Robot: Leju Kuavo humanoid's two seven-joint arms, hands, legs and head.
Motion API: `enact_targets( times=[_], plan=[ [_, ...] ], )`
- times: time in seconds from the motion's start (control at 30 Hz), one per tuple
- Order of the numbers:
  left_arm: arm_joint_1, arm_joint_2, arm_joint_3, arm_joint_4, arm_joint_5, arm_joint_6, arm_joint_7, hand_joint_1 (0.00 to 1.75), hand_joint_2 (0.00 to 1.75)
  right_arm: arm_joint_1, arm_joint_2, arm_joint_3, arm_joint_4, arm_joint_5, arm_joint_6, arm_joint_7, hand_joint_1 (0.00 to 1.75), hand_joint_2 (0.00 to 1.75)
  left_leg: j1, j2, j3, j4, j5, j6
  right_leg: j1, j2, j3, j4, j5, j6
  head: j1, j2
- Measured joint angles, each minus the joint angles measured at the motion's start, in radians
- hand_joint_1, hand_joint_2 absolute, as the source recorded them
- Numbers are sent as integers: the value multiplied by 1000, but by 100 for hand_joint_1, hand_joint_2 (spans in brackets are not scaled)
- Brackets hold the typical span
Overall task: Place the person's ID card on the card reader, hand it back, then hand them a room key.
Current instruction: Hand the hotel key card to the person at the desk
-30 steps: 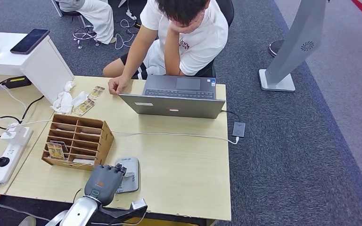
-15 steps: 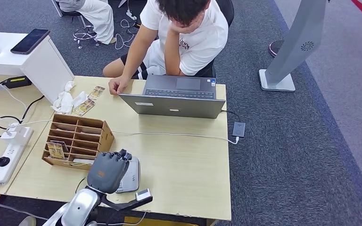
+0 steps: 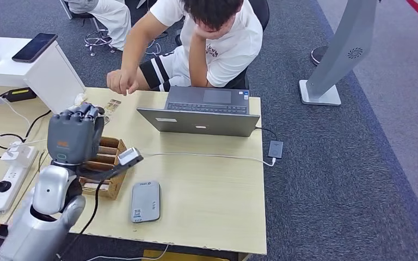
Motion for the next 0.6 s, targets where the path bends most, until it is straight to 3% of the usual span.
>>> enact_targets(
  times=[0.2, 0.47, 0.6],
  plan=[
    [-148, 52, 73, 137, 1, -14, -8, 175, 175, -1, 0, 7, 0, 1, 6, -11, 0, 0, 0, 2, 0, 0, 1, -1, 0, 1, -1, 1, 2, -2, 0, 0],
    [-207, 77, 93, 232, 8, -8, -20, 175, 175, -1, -1, 14, 0, 1, 14, -11, 0, 0, 0, 1, -1, 0, 1, -1, 0, 1, -2, 0, 1, -2, 0, 0],
    [-209, 80, 93, 244, 7, 7, -20, 0, 175, -1, -1, 14, 0, 1, 19, -12, 0, 0, 0, 1, -1, 0, 1, -1, 0, 1, -2, 0, 1, -2, 0, 0]
  ],
)
